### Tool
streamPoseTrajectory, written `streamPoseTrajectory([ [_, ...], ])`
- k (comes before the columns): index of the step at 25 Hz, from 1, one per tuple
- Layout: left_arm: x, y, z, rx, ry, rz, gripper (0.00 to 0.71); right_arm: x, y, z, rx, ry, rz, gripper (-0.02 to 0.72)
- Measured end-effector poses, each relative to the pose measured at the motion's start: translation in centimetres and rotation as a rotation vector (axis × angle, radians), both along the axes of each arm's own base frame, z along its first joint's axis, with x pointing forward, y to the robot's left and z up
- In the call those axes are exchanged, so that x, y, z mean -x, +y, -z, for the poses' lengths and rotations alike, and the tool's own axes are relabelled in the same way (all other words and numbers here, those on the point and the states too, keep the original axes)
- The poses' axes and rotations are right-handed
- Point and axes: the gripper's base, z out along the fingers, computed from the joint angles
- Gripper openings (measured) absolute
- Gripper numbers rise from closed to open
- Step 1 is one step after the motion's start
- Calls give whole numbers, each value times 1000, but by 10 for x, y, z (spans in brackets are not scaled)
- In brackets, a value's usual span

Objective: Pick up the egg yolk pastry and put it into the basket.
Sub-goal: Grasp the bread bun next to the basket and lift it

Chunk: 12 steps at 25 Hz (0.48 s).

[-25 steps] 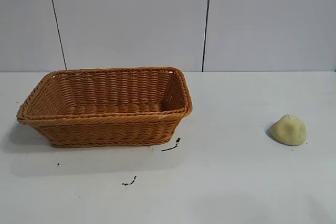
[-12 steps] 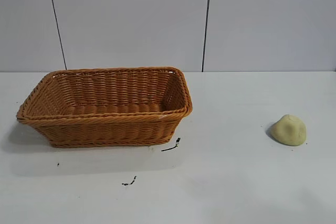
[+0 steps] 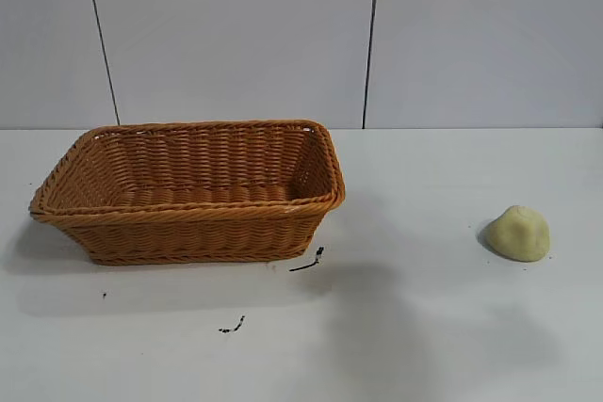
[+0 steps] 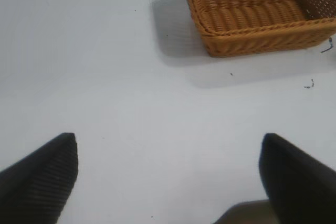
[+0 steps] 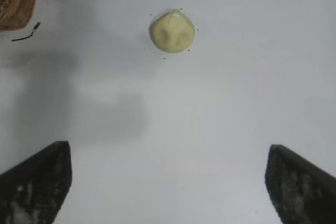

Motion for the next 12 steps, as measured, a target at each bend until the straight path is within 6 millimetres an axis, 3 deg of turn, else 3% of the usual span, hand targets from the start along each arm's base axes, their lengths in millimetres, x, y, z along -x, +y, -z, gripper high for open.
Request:
streamPoseTrajectory([
  [7,0,0,0,0,0,0,696,-81,4,32,5,73,-3,693],
  [12,0,0,0,0,0,0,696,-116,6,57,9,119,-7,693],
])
